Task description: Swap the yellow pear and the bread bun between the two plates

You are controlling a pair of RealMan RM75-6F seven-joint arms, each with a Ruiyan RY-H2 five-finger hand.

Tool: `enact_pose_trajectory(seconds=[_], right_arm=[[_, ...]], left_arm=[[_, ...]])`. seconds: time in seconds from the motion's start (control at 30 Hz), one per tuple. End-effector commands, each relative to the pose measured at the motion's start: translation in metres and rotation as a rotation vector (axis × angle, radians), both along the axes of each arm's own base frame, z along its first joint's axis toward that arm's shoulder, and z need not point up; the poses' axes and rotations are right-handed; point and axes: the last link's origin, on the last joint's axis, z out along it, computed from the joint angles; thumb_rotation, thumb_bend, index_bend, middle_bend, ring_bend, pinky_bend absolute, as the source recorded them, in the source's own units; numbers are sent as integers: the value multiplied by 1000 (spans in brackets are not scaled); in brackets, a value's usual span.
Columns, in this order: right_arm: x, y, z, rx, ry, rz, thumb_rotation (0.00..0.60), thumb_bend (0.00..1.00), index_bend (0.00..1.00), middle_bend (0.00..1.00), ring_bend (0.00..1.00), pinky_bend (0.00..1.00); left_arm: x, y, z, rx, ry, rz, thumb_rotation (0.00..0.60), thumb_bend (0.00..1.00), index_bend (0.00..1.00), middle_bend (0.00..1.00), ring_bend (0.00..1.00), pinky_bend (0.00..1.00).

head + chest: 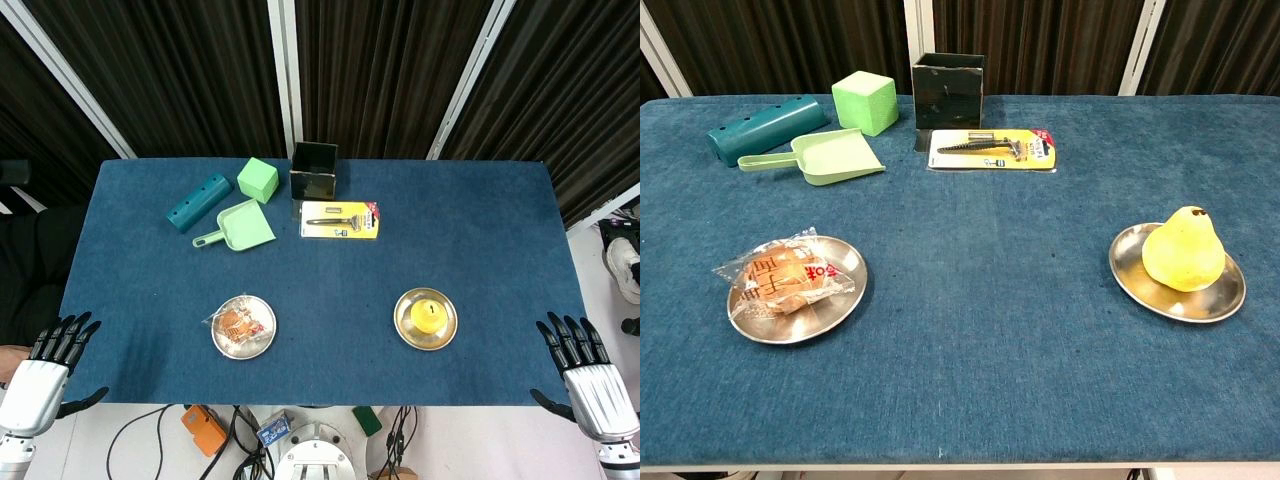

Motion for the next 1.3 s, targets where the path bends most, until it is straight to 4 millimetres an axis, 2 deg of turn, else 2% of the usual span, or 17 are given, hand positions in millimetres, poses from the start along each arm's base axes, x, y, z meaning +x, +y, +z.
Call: enact_pose_trajectory(seconds=[0.03,0.17,0.27,0.43,0.67,0.8,0.93,1.13,1.23,1.3], right_arm=[[-1,-3,-1,6,6,-7,550,181,0,0,0,0],[0,-6,-4,14,11,-6,550,181,0,0,0,0],[2,-16,-12,47,10,5,550,182,0,0,0,0],[18,-54,-27,149,1,27,545,182,0,0,0,0],[67,-117,-60,301,42,51,542,181,0,0,0,0],[84,-141,-83,363,76,48,541,181,0,0,0,0],[91,-152,-102,391,123,46,540,181,0,0,0,0],[95,-157,-124,415,133,39,542,182,19,2,0,22],[94,-158,-132,430,140,38,542,185,130,43,10,122],[92,-159,-135,427,144,34,547,199,255,136,93,253]], left_arm=[[0,1,0,4,-4,2,600,58,77,0,0,56],[1,0,-1,1,-1,1,600,58,77,0,0,56],[1,-1,0,3,-4,-2,600,57,77,0,0,56],[-2,5,1,-4,-6,14,600,57,77,0,0,56],[-5,14,1,-4,-9,46,600,52,77,0,0,56],[-6,14,3,3,-13,52,600,51,77,0,0,56],[-6,12,4,8,-15,53,600,51,77,0,0,56],[-7,11,5,10,-20,58,600,50,77,0,0,56],[-7,9,5,9,-20,56,600,50,77,0,0,56],[-6,8,6,12,-20,53,600,50,77,0,0,56]])
